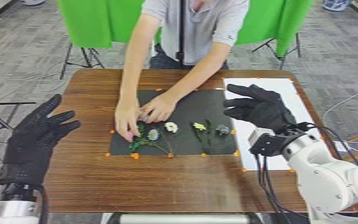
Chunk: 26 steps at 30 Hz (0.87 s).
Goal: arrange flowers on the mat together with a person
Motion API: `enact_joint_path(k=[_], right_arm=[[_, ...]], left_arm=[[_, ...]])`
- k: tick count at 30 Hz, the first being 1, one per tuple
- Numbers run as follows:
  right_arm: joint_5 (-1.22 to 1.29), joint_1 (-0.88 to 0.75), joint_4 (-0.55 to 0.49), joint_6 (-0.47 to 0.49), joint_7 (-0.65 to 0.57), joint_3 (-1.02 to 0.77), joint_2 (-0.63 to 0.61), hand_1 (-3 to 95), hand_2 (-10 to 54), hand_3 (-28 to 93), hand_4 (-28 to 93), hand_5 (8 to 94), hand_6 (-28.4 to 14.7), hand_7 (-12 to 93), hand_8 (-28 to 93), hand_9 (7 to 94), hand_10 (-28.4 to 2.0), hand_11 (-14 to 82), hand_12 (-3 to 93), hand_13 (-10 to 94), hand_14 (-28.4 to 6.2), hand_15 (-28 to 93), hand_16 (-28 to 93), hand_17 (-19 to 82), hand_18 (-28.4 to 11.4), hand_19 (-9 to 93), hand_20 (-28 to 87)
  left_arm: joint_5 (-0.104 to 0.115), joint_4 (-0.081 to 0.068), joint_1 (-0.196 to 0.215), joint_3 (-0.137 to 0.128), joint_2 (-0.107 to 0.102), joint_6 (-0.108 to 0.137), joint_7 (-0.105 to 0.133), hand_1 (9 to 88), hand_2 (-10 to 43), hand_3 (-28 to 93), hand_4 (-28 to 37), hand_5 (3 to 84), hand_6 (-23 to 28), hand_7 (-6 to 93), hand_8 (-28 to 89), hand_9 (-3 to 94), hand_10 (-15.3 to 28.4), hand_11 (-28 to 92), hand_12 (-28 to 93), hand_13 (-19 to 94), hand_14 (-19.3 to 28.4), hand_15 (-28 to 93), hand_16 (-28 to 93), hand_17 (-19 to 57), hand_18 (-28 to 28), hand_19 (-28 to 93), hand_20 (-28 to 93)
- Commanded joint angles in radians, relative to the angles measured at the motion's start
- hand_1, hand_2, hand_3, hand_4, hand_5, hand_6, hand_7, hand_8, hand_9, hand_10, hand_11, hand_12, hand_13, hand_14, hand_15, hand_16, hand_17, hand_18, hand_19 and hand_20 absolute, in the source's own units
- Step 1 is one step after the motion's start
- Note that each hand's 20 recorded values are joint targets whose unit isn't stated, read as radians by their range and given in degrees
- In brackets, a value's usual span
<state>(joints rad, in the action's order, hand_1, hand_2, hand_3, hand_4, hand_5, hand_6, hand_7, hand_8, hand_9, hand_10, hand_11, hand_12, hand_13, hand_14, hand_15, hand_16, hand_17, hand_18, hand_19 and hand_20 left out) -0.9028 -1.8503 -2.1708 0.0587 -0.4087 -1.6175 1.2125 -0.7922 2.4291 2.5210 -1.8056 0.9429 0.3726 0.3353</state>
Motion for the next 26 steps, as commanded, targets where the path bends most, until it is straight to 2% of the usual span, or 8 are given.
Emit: enact_joint_path(k=[1,11,16,17,18,19,26], right_arm=[[0.002,-0.006,-0.002,-0.007,0.002,0.001,0.002,21.6,7.0,77,-23,54.5,-1.9,12,-11,54.6,-20.1,19.2,15.2,41,-20.5,57,8,1,-22.2,53,15],[0.001,-0.005,-0.003,-0.009,0.006,0.004,-0.002,21.6,6.9,77,-23,54.6,-1.8,12,-11,54.6,-20.1,19.2,15.3,41,-20.5,57,8,1,-22.2,53,15],[0.002,0.001,0.000,-0.011,0.007,0.008,-0.003,21.6,6.9,77,-23,54.6,-1.8,12,-11,54.6,-20.0,19.2,15.3,41,-20.5,57,8,1,-22.2,53,15],[0.001,-0.001,-0.001,-0.013,0.008,0.008,-0.003,21.6,6.9,77,-23,54.6,-1.8,12,-11,54.6,-20.0,19.2,15.3,41,-20.5,57,8,1,-22.2,53,15],[0.000,0.001,0.000,-0.007,0.006,0.007,-0.001,21.6,6.9,77,-23,54.6,-1.7,12,-11,54.6,-20.0,19.2,15.3,41,-20.5,57,8,1,-22.2,53,15],[0.000,-0.001,-0.001,-0.009,0.008,0.006,-0.003,21.6,6.9,77,-23,54.6,-1.8,12,-11,54.6,-20.0,19.2,15.3,41,-20.4,57,8,1,-22.2,53,15],[0.001,0.001,-0.001,-0.008,0.007,0.007,-0.001,21.7,6.9,77,-23,54.6,-1.7,12,-11,54.6,-20.1,19.2,15.3,41,-20.5,57,8,1,-22.2,53,15]], left_arm=[[0.000,0.005,0.024,0.001,0.001,0.011,0.006,19.7,5.6,78,-28.3,33.8,6.0,15.1,-11,36.7,19.9,25,11,27,28.4,56,-10,-6.9,24.3,53,16],[0.001,0.003,0.029,0.001,-0.002,0.010,0.018,19.6,5.6,78,-28.3,33.7,6.0,15.2,-11,36.7,19.9,25,11,27,28.4,56,-10,-6.9,24.3,53,16],[0.004,0.004,0.027,0.002,-0.003,0.014,0.018,19.6,5.5,78,-28.3,33.8,5.9,15.2,-11,36.8,19.9,25,11,27,28.4,56,-10,-6.9,24.3,53,16],[0.002,0.002,0.022,0.000,-0.001,0.010,0.012,19.6,5.5,78,-28.3,33.8,6.0,15.2,-11,36.8,19.9,25,11,27,28.4,56,-10,-6.9,24.3,53,16],[0.003,0.005,0.029,0.002,-0.004,0.017,0.019,19.6,5.6,78,-28.3,33.8,6.0,15.2,-11,36.8,19.9,25,11,27,28.4,56,-10,-6.9,24.3,53,16],[0.003,0.002,0.023,0.002,-0.003,0.015,0.014,19.6,5.6,78,-28.3,33.8,6.0,15.2,-11,36.8,19.9,25,11,27,28.4,56,-10,-7.0,24.3,53,17],[0.002,0.004,0.026,0.001,-0.004,0.013,0.019,19.6,5.5,78,-28.3,33.8,6.0,15.1,-11,36.7,19.9,25,11,27,28.4,56,-10,-7.0,24.3,53,17]])
